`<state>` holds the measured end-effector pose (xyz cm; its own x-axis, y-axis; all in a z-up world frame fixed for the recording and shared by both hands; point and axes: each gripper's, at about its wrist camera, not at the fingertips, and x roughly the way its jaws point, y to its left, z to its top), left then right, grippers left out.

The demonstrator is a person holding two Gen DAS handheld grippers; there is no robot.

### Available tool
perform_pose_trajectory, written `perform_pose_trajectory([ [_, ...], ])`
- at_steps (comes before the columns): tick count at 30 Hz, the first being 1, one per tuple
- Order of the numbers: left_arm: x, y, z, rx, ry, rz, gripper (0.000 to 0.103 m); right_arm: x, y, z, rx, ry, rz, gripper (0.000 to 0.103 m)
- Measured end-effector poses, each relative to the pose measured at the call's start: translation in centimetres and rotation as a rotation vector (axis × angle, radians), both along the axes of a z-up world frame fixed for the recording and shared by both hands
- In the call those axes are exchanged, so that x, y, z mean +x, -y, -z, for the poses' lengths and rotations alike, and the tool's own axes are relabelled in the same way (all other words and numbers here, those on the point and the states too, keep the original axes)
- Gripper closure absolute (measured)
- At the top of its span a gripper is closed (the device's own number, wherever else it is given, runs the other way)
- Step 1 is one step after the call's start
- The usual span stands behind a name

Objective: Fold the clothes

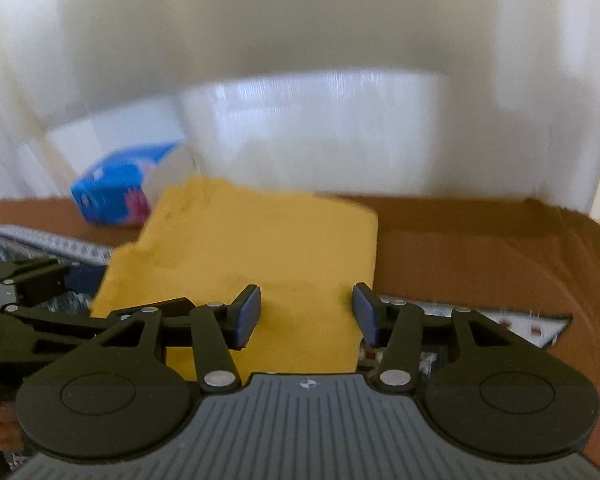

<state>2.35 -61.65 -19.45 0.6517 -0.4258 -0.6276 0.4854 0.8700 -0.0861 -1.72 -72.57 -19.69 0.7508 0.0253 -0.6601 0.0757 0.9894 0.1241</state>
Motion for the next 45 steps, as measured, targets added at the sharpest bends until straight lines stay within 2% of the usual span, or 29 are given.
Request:
perform_pose_trajectory([
  [8,0.1,0.2,0.3,0.003,-0.001,0.001,0.023,0.3,-0.2,0.7,-0.007,-0.005,-0.003,0.044],
  [11,0.6,0.3,-0.3,0.014,-0.033,0.003,0.022,0.7,-0.1,0.5,0.001,-0.017,-0.006,0.044],
  [13,0.9,0.4,-1.0,0.033,-0.067,-0.011,0.026,-0.1,0.2,-1.1,0.027,0.004,-0.001,0.042],
  [14,0.9,0.2,-1.8,0.030,-0.085,-0.031,0.035,-0.5,0.4,-2.1,0.042,0.017,0.002,0.043],
  [15,0.7,-0.2,-2.7,0.009,-0.099,-0.052,0.037,-1.0,0.5,-3.0,0.057,0.029,0.005,0.044],
  [18,0.0,-1.3,-5.5,-0.051,-0.123,-0.109,0.038,-2.3,1.0,-5.8,0.102,0.067,0.015,0.045],
  [21,-1.6,-2.3,-8.8,-0.089,-0.080,-0.140,0.034,-3.6,1.4,-8.5,0.147,0.105,0.024,0.044],
  [23,-2.7,-2.6,-10.6,-0.090,-0.055,-0.141,0.027,-4.5,1.7,-10.4,0.177,0.131,0.030,0.043],
  [26,-4.5,-3.0,-12.8,-0.084,-0.020,-0.137,0.016,-5.9,2.2,-13.2,0.222,0.169,0.040,0.035],
  [30,-6.7,-3.4,-14.0,-0.064,0.002,-0.123,0.003,-8.8,1.8,-14.6,0.194,0.154,0.046,0.022],
  [31,-7.2,-3.5,-14.2,-0.057,0.005,-0.119,0.000,-9.3,1.7,-14.5,0.184,0.146,0.047,0.019],
  [33,-7.9,-3.5,-14.1,-0.036,0.003,-0.113,0.000,-10.3,1.5,-14.1,0.165,0.128,0.048,0.003],
  [34,-8.1,-3.4,-13.7,-0.017,-0.006,-0.115,0.000,-10.6,1.4,-13.8,0.155,0.118,0.047,0.000],
  [37,-8.3,-3.0,-12.4,0.033,-0.056,-0.133,0.000,-10.6,1.2,-12.3,0.123,0.038,0.029,0.000],
  [42,-7.5,-3.5,-10.4,0.014,-0.153,-0.183,0.000,-10.6,0.7,-10.0,0.066,-0.045,-0.011,0.000],
  [45,-7.2,-3.3,-10.2,0.027,-0.162,-0.207,0.000,-10.6,0.5,-8.7,0.042,-0.082,-0.036,0.000],
])
